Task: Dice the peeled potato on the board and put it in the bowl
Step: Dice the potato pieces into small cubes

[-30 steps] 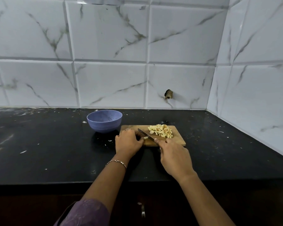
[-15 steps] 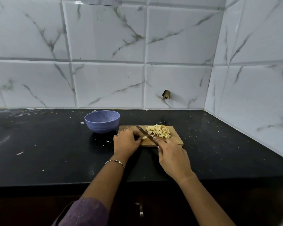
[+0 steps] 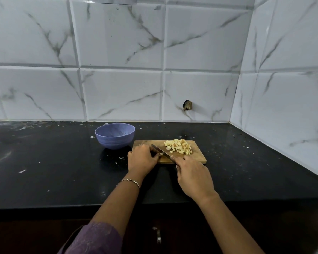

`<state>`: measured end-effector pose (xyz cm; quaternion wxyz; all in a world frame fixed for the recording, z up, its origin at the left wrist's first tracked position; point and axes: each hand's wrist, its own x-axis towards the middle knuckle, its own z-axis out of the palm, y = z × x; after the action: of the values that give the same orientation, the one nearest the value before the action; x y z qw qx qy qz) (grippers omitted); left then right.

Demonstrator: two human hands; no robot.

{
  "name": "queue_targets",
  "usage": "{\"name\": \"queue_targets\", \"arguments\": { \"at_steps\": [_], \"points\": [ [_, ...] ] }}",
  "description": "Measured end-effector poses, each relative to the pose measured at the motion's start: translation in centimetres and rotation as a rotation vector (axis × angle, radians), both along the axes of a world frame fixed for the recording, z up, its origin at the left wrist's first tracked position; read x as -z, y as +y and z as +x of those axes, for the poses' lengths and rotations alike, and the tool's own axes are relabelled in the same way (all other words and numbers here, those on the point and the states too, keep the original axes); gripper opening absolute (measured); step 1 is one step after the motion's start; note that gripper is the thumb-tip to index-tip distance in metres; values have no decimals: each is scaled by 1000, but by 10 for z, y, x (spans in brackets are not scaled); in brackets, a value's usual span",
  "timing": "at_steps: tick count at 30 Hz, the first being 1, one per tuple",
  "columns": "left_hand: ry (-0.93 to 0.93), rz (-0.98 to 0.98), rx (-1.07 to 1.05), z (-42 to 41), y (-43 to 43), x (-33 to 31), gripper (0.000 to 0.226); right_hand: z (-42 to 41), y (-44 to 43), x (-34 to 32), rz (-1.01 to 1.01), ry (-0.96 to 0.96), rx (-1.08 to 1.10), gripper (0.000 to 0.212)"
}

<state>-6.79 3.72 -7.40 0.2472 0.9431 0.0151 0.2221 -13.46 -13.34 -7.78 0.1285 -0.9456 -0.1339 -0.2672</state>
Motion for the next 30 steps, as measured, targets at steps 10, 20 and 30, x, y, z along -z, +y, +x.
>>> {"name": "queue_targets", "arguments": {
  "at_steps": [10,20,30],
  "points": [
    [-12,6,-4,-1,0,1,23,-3,-1,-1,42,-23,6,41],
    [-3,3,-13,-3,-2,-1,20,-2,-1,-3,36,19,-45,41],
    [-8,1,-13,-5,-2,-3,18,-1,0,-1,-7,-17,26,43]
  ]
}}
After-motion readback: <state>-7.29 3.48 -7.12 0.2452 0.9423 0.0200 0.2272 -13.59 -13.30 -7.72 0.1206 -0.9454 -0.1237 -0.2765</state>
